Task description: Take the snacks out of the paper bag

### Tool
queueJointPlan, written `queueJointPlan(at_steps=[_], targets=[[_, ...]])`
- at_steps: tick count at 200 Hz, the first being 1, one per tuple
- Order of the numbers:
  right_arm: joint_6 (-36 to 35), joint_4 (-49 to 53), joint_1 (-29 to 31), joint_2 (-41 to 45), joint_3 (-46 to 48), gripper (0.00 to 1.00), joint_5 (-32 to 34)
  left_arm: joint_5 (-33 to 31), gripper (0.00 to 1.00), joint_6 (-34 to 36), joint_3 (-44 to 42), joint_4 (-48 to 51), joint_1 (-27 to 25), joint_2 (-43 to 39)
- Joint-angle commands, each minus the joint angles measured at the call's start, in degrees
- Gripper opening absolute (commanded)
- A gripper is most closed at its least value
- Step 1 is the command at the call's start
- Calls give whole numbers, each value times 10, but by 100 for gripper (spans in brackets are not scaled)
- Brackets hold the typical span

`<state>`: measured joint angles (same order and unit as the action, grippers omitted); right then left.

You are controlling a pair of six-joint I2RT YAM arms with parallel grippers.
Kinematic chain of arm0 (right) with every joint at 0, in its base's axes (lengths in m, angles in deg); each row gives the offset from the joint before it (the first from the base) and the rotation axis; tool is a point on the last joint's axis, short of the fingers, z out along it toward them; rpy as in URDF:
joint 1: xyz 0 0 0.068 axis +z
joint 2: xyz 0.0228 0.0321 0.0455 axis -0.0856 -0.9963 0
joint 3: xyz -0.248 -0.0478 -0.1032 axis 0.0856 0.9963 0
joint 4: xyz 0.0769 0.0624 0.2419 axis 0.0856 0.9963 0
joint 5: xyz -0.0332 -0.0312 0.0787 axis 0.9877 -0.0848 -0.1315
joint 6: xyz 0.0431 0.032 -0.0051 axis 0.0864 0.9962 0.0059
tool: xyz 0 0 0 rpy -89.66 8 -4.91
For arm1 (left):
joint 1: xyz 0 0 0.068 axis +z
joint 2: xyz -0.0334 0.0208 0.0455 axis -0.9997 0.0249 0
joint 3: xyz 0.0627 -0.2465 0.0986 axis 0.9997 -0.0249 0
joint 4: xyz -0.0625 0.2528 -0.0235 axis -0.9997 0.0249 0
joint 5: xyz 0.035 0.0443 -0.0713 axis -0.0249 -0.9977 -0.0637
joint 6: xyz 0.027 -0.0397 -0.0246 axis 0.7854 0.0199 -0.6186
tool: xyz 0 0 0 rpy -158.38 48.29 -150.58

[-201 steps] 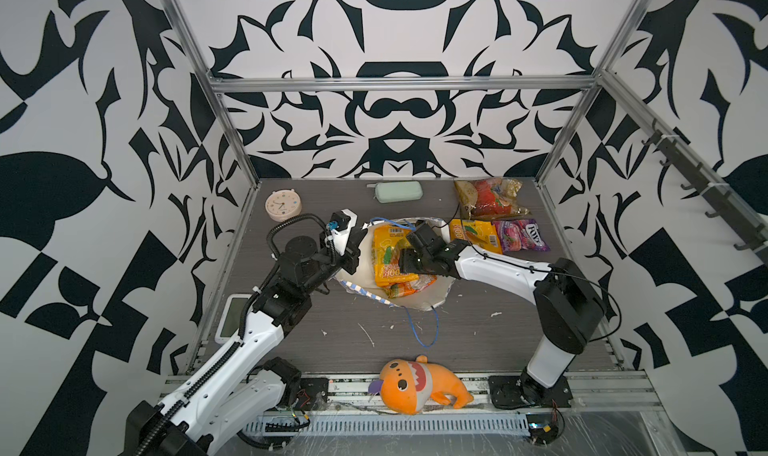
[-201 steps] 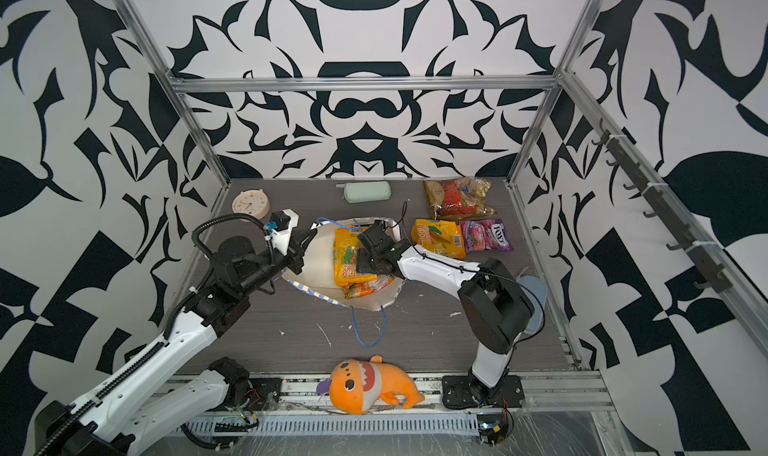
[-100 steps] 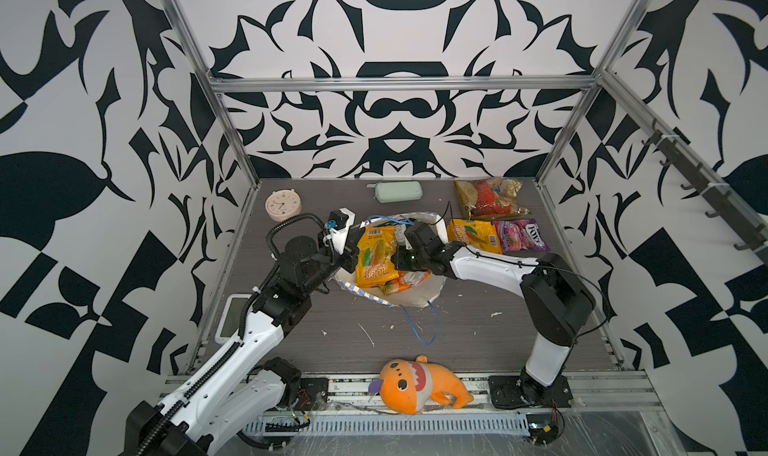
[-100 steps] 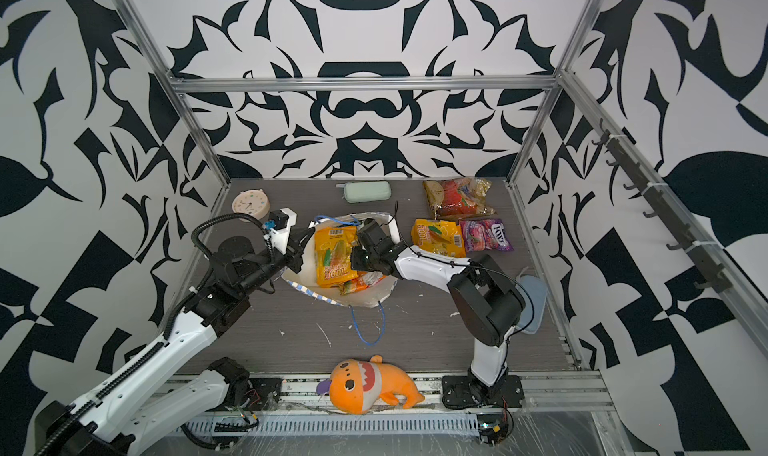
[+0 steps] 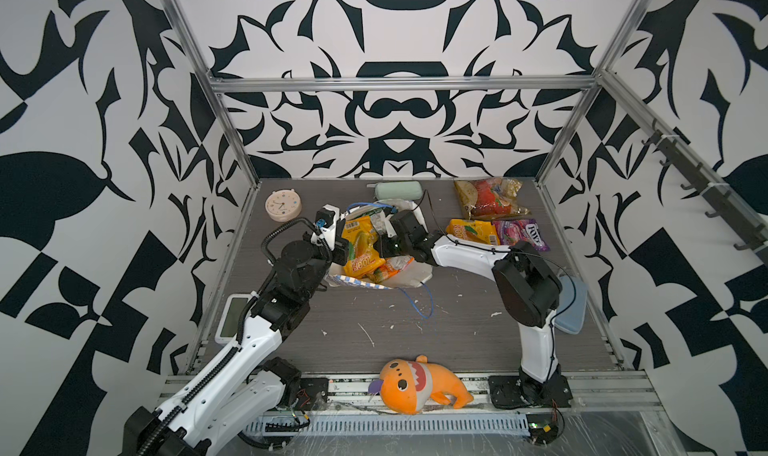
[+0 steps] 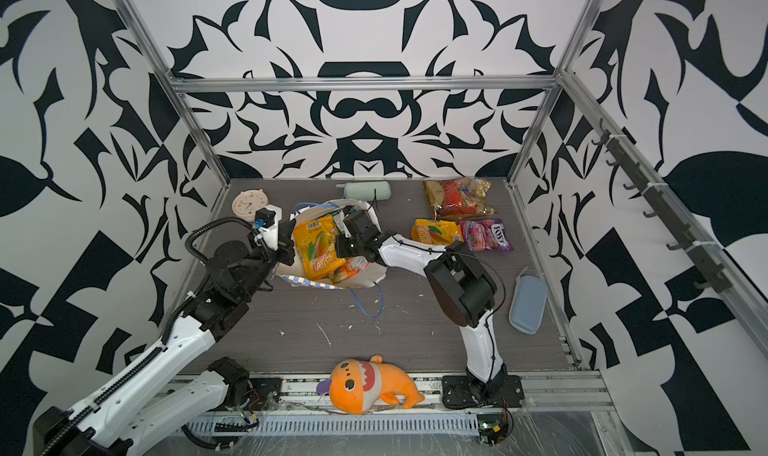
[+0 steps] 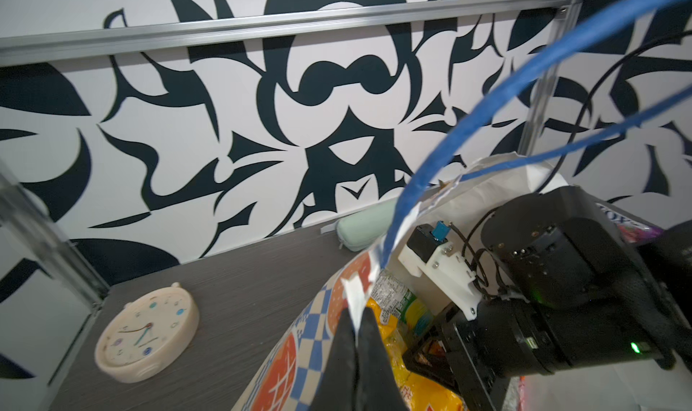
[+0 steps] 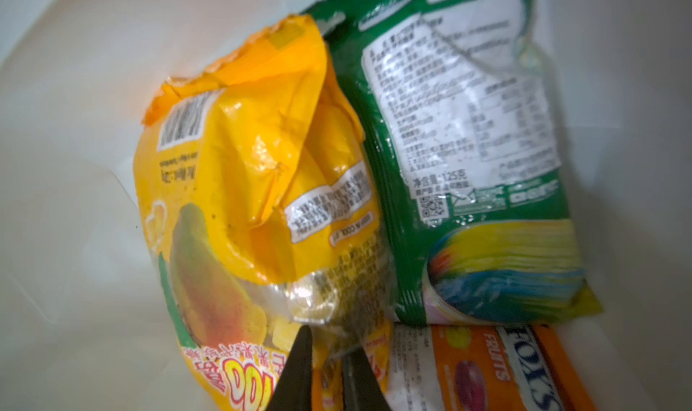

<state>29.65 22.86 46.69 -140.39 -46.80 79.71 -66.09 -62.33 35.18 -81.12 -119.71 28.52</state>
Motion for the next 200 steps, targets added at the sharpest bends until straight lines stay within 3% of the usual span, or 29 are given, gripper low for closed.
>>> queueJointPlan(at_steps=[1, 27, 67, 108, 142, 165, 200], targets=[[-34, -32, -7, -7, -77, 17, -21, -31, 0, 38, 26, -51, 1, 22], [-46, -31, -9, 9, -77, 24, -33, 13, 0, 52, 36, -47, 1, 37], [-57, -105, -7, 118, 64, 44, -36, 90, 0, 34, 7, -43, 1, 15], [-77, -181, -6, 207, 192, 45, -34, 141, 0, 17, 18, -7, 1, 13], [-52, -148, -6, 196, 193, 46, -25, 162, 0, 0, 13, -7, 1, 12], [-17, -151, -6, 183, 209, 57, 25, 175, 0, -18, 4, -19, 1, 11], [-17, -72, -6, 156, 164, 60, 56, 179, 0, -31, 3, -10, 0, 5]])
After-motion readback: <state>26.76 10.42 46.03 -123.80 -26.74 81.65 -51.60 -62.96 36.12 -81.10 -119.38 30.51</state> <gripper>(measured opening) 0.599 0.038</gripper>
